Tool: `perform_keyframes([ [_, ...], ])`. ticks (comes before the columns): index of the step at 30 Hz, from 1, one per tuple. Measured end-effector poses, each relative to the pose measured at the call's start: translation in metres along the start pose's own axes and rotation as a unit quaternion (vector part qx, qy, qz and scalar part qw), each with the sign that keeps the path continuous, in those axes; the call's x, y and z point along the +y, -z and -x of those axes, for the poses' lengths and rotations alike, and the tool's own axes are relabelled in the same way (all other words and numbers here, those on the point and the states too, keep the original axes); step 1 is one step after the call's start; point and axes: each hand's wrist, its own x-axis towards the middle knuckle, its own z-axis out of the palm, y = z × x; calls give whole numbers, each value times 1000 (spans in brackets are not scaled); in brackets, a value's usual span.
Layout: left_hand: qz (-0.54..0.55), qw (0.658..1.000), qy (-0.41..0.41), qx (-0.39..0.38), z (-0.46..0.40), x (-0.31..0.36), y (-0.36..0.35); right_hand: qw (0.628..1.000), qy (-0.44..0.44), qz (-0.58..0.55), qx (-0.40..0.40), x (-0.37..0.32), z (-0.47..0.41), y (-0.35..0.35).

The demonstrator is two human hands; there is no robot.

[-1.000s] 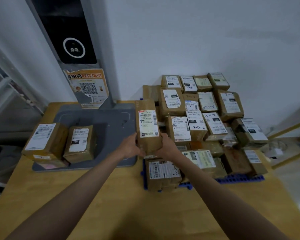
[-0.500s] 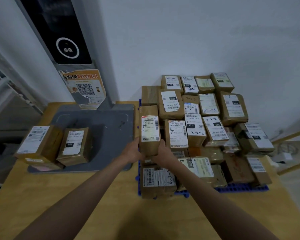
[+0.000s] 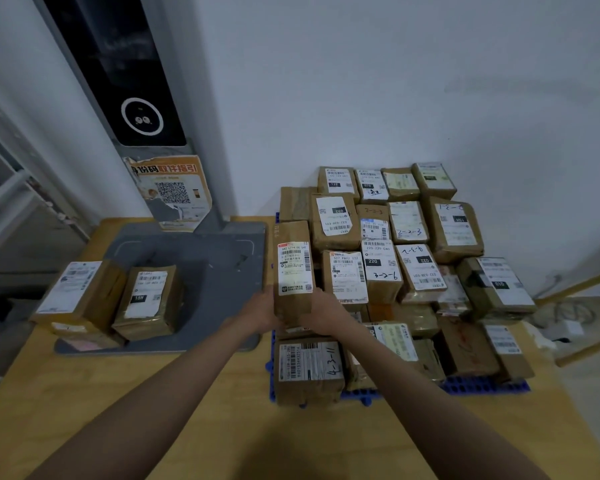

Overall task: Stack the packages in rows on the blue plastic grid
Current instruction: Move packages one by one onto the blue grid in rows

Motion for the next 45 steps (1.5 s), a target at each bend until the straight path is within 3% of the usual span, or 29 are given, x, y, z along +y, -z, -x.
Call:
perform_keyframes([
  [7,-72,997,-10,-3,16,1,17,998,-22,-47,35,3,20,14],
  [19,-143,987,76,-2,79,-48,56,995,97,17,-14,-52,24,-1],
  [32,-92,982,162,12,137,-166,98,978,122,112,-126,-142,-15,-69],
  [45,-102,982,159,-11,141,-297,161,984,73,89,-134,-249,-67,-151],
])
